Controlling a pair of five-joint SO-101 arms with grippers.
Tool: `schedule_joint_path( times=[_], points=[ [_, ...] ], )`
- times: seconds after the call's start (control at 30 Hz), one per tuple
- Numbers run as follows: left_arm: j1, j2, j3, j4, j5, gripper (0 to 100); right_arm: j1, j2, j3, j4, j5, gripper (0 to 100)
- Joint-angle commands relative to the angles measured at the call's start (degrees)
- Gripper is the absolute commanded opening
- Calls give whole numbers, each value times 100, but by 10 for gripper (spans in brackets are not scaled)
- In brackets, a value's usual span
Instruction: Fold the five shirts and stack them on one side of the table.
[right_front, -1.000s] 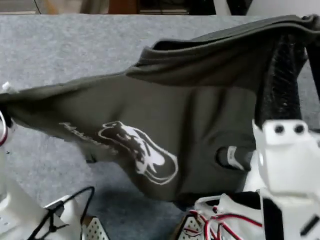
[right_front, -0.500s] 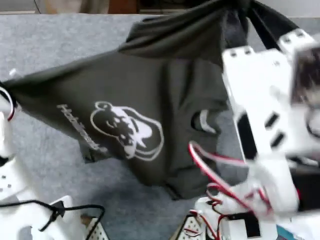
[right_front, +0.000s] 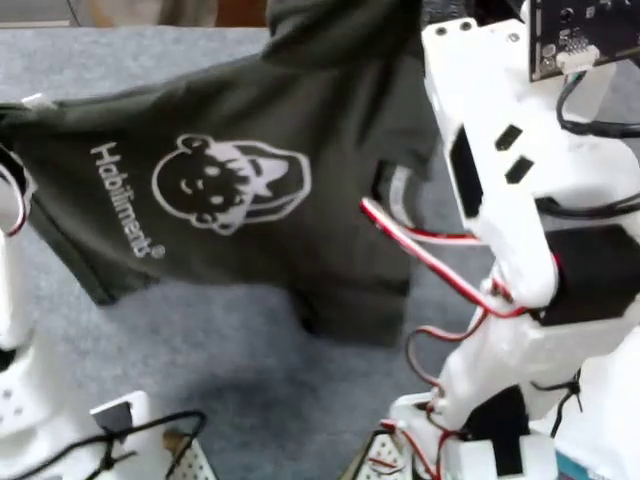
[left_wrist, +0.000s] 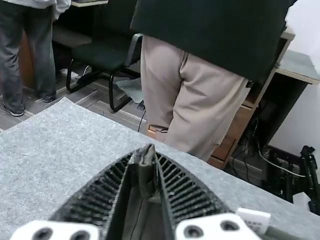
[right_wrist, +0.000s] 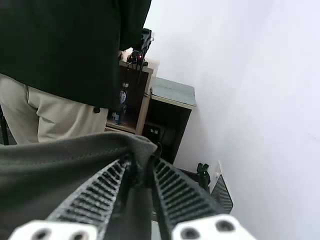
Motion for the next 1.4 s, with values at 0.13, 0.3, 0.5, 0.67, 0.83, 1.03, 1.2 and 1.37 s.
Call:
schedule_joint_path(
  times=[0.13,0.3,0.5,0.67,0.83,1.03,1.2,1.37],
  points=[
    [18,-84,-1451,1187,-53,19,101,-831,48,-149,35,4],
    [9,-92,-1837,1855,-53,19,92,-1367,57,-141,35,4],
    [53,-92,-3270,3349,-53,19,66,-2009,57,281,35,4],
    [9,-92,-3991,3736,-53,19,66,-2448,48,413,44,4],
    [9,-303,-4158,3745,-343,19,92,-2800,22,264,44,4],
    [18,-374,-4149,3745,-404,19,66,-2862,57,-18,44,4],
    [18,-374,-3789,3719,-404,19,66,-2844,242,-26,44,4],
    [18,-374,-3437,3710,-404,19,66,-2853,497,-26,44,4]
  ],
)
